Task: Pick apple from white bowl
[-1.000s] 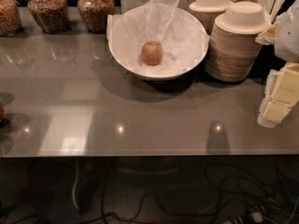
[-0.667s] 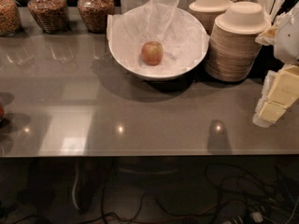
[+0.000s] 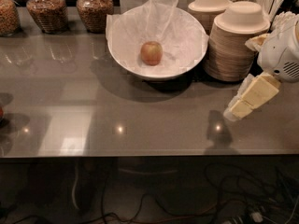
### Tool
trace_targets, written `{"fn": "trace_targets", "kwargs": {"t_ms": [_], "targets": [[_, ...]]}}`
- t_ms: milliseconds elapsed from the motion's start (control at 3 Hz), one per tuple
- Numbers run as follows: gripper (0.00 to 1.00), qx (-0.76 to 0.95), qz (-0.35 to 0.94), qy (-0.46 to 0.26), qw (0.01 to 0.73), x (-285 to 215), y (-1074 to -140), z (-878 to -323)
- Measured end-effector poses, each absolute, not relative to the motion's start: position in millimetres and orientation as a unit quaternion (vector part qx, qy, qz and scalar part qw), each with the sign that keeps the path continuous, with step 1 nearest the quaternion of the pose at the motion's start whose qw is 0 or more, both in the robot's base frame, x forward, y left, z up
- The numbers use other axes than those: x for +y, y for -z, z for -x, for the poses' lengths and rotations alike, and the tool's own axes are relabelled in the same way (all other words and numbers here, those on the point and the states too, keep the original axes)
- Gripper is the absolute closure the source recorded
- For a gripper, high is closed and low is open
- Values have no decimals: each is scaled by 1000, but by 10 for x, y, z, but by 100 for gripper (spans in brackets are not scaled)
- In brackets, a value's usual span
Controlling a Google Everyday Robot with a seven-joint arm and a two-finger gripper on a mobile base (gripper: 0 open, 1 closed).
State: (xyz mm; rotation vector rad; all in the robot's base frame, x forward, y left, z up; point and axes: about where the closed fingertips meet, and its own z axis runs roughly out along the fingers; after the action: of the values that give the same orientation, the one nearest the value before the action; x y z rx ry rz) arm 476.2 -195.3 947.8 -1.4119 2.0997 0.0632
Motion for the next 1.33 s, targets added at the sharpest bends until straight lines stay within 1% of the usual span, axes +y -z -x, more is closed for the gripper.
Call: {"fn": "trace_targets", "kwargs": {"t_ms": [333, 667, 1333], "targets": [[0, 785, 495, -43, 371, -1755, -9474, -5262], [0, 771, 481, -59, 413, -1529, -9452, -5790], [0, 745, 485, -90, 449, -1010, -9424, -6570]]}}
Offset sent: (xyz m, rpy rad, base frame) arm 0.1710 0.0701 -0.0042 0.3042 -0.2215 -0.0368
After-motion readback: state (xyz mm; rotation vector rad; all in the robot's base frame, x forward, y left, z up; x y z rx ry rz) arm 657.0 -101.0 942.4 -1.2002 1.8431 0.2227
